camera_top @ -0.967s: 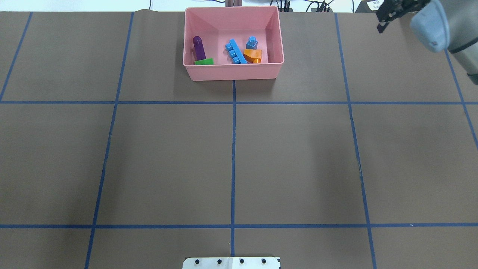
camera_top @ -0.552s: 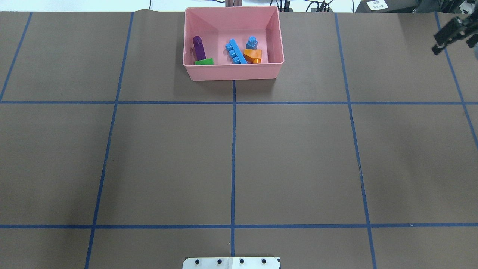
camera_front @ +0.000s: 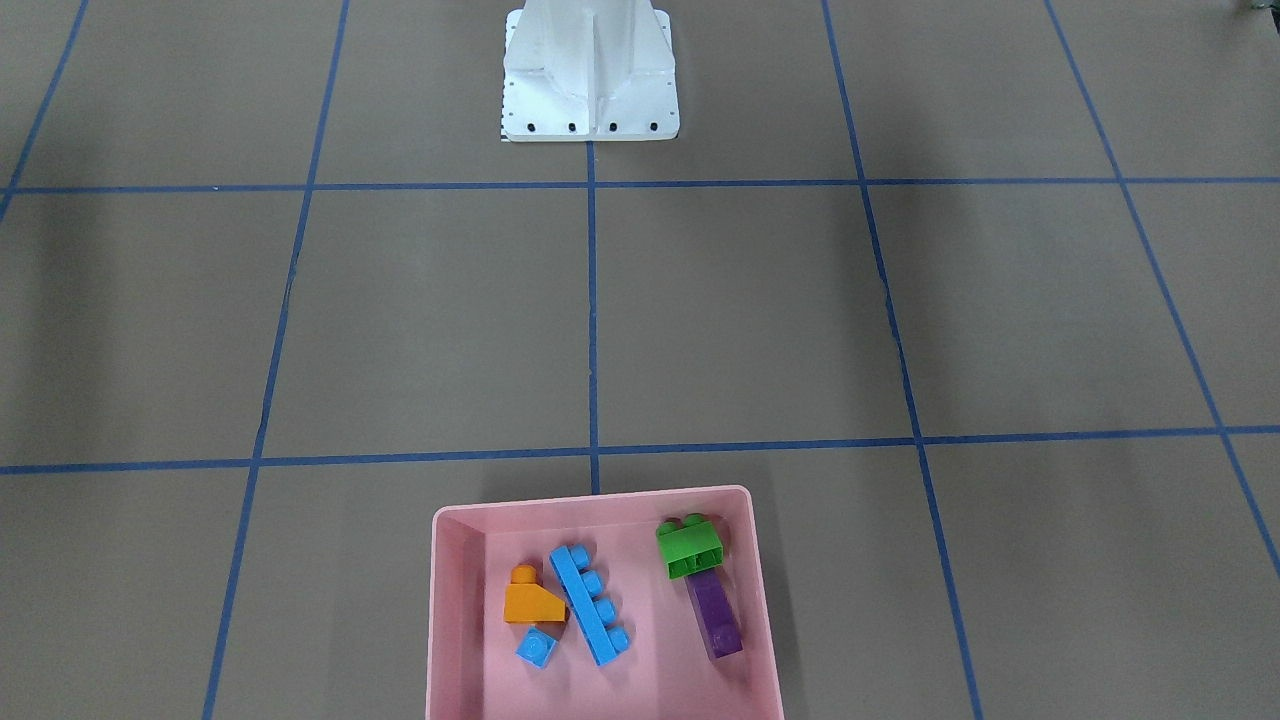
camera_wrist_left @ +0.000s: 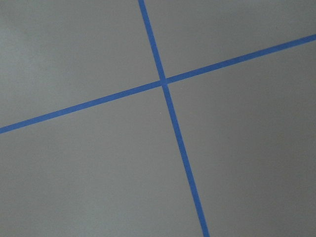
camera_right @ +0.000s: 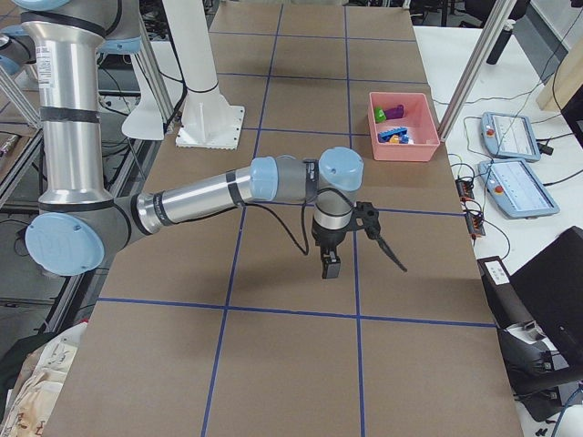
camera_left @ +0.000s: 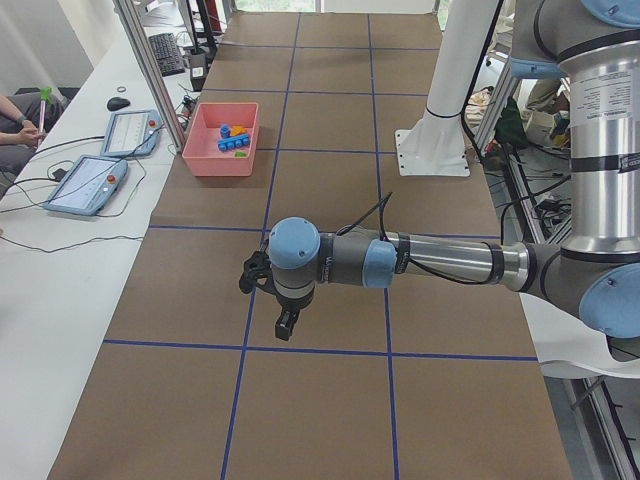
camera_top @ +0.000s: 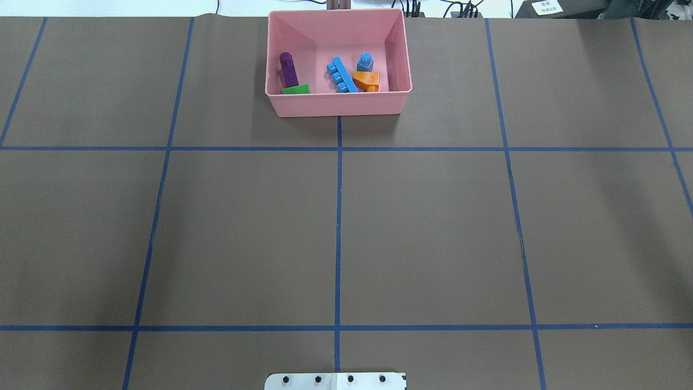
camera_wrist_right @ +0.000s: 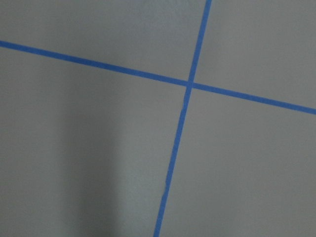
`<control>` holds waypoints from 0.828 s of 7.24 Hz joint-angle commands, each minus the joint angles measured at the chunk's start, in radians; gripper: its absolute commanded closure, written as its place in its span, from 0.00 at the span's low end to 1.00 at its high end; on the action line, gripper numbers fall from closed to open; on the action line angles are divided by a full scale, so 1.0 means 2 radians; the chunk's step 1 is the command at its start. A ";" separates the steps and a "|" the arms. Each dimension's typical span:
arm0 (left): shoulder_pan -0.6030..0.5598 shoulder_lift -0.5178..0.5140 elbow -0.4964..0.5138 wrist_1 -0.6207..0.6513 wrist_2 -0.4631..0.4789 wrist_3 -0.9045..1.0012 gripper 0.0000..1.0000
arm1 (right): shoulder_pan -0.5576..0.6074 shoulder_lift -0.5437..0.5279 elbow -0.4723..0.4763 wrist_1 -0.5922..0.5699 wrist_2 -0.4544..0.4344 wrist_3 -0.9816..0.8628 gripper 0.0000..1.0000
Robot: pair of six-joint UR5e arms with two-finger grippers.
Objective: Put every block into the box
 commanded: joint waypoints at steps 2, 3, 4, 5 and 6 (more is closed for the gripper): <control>0.000 0.005 0.000 0.000 -0.001 -0.001 0.00 | 0.013 -0.092 0.007 0.086 0.004 0.001 0.00; -0.001 0.005 0.000 0.001 -0.002 -0.001 0.00 | 0.012 -0.091 0.007 0.088 0.005 0.014 0.00; -0.001 0.009 -0.001 0.001 -0.002 0.000 0.00 | 0.012 -0.090 0.007 0.088 0.006 0.020 0.00; -0.001 0.011 -0.003 0.000 -0.002 0.000 0.00 | 0.012 -0.089 0.007 0.088 0.016 0.020 0.00; -0.001 0.011 -0.004 0.000 -0.003 0.000 0.00 | 0.011 -0.089 0.007 0.088 0.026 0.020 0.00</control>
